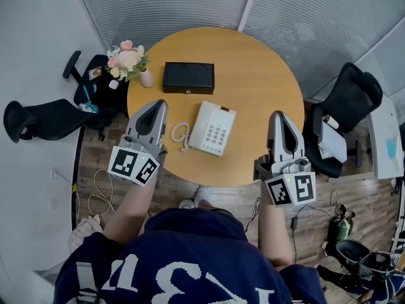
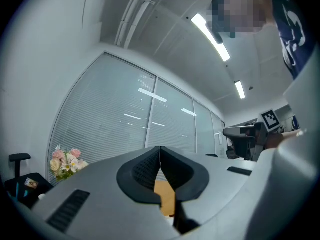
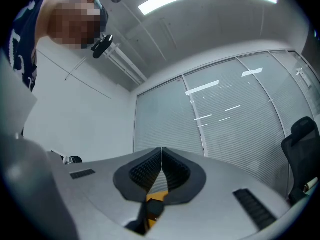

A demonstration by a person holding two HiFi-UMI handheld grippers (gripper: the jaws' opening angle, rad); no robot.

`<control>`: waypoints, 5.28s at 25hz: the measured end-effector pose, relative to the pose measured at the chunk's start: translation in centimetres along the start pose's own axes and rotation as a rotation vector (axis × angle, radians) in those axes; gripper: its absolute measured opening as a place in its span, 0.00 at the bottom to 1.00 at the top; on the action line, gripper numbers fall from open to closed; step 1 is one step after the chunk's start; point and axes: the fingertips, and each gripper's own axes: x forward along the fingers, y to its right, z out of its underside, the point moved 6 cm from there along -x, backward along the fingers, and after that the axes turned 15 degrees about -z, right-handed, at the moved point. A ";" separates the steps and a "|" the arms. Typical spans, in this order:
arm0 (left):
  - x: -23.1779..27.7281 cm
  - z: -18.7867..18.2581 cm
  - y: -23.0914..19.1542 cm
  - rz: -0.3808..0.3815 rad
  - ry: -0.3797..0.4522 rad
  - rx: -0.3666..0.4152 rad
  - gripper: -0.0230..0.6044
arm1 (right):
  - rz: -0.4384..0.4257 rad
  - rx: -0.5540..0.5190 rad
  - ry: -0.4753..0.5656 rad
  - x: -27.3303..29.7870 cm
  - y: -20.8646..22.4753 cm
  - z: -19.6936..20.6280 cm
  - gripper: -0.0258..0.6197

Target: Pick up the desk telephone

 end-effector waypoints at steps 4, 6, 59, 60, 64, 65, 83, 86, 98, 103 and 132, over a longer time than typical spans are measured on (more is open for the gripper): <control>3.5 0.3 1.1 -0.002 0.014 0.013 0.06 | 0.010 -0.001 0.021 0.5 3.8 -0.4 0.08; 5.1 0.5 1.5 -0.009 0.017 0.017 0.06 | 0.010 0.006 0.027 0.8 5.6 -0.2 0.08; 13.3 19.2 -0.2 0.293 -0.477 -0.204 0.33 | 0.044 0.349 -0.389 3.8 8.9 21.7 0.09; 13.3 19.9 -0.2 0.297 -0.500 -0.204 0.36 | 0.040 0.368 -0.410 3.6 8.8 22.9 0.09; 12.8 22.5 -0.3 0.294 -0.580 -0.183 0.42 | 0.041 0.453 -0.481 2.4 8.4 27.1 0.14; 12.6 23.3 -0.4 0.291 -0.607 -0.192 0.43 | 0.041 0.476 -0.497 2.2 8.2 28.0 0.20; 10.8 32.1 0.5 0.342 -0.994 -0.401 0.52 | 0.070 0.756 -0.580 -0.1 8.2 37.0 0.41; 10.6 32.6 0.7 0.322 -1.008 -0.428 0.53 | 0.049 0.812 -0.598 -0.2 7.9 37.9 0.42; 10.5 33.2 0.7 0.288 -1.023 -0.524 0.57 | 0.094 0.959 -0.556 0.3 8.0 38.7 0.42; 10.0 32.6 1.3 0.216 -0.957 -0.453 0.56 | 0.160 0.938 -0.546 0.2 8.0 38.5 0.41; 16.2 10.4 4.0 0.400 -0.318 -0.128 0.55 | -0.101 0.385 -0.238 9.0 10.6 16.9 0.39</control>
